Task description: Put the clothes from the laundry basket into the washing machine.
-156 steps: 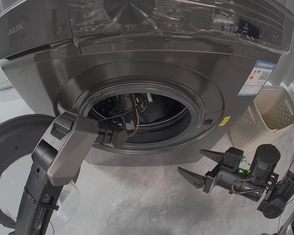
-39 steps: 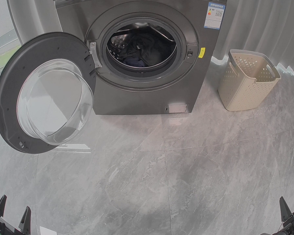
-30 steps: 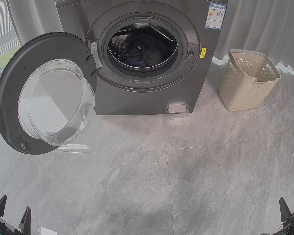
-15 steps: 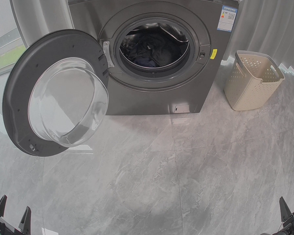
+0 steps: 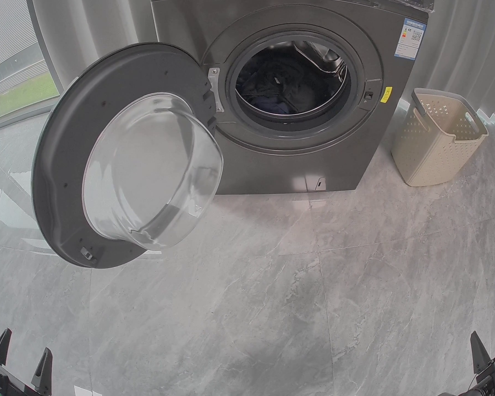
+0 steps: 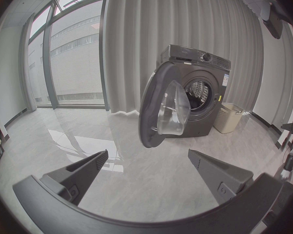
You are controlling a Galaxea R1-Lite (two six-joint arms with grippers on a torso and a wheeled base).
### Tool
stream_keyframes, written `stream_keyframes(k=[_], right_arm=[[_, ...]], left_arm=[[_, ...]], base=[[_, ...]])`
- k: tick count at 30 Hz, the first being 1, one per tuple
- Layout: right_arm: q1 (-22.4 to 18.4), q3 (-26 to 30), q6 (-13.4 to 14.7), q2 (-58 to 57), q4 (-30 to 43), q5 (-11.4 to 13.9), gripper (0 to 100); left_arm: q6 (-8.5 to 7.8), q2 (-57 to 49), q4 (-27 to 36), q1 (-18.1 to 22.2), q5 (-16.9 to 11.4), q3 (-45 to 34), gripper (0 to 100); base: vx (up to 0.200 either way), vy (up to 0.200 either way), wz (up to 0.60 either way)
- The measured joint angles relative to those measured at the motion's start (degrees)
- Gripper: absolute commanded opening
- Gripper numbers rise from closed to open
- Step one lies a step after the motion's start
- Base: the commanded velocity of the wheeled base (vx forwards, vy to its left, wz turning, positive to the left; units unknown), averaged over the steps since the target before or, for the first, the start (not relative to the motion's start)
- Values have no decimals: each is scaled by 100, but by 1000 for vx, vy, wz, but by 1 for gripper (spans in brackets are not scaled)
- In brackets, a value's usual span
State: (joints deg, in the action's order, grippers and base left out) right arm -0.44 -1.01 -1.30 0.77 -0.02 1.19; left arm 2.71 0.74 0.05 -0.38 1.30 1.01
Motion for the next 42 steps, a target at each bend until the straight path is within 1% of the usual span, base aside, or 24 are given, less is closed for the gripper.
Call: stream_keyframes(k=[11, 14, 16, 20, 22, 28, 33, 37, 42], right_arm=[[-5, 0, 7, 2, 2, 2, 100], [-5, 0, 5, 5, 2, 0, 100], [0, 0, 5, 5, 2, 2, 100], [-5, 0, 5, 5, 2, 2, 100], [-5, 0, 5, 5, 2, 2, 100], [-5, 0, 7, 7, 2, 2, 100], [-5, 0, 7, 7, 2, 0, 100], [-5, 0, 5, 9, 2, 2, 100], [-5, 0, 2, 9, 2, 2, 100]], left_arm=[[-123, 2, -21, 7, -38, 0, 100], [-66, 2, -127, 13, -35, 20, 100], [-26, 5, -179, 11, -52, 182, 100], [24, 118, -163, -39, -184, 728, 100], [51, 339, -188, -102, -294, 975, 100], [139, 1526, -711, -397, -584, 1313, 100], [213, 2798, -1261, -585, -841, 1608, 100], [254, 3952, -1865, -684, -1217, 1913, 100], [268, 5211, -2786, -767, -1707, 2197, 100]], base=[[0, 0, 0], [0, 0, 0], [0, 0, 0], [0, 0, 0], [0, 0, 0], [0, 0, 0], [0, 0, 0], [0, 0, 0], [0, 0, 0]])
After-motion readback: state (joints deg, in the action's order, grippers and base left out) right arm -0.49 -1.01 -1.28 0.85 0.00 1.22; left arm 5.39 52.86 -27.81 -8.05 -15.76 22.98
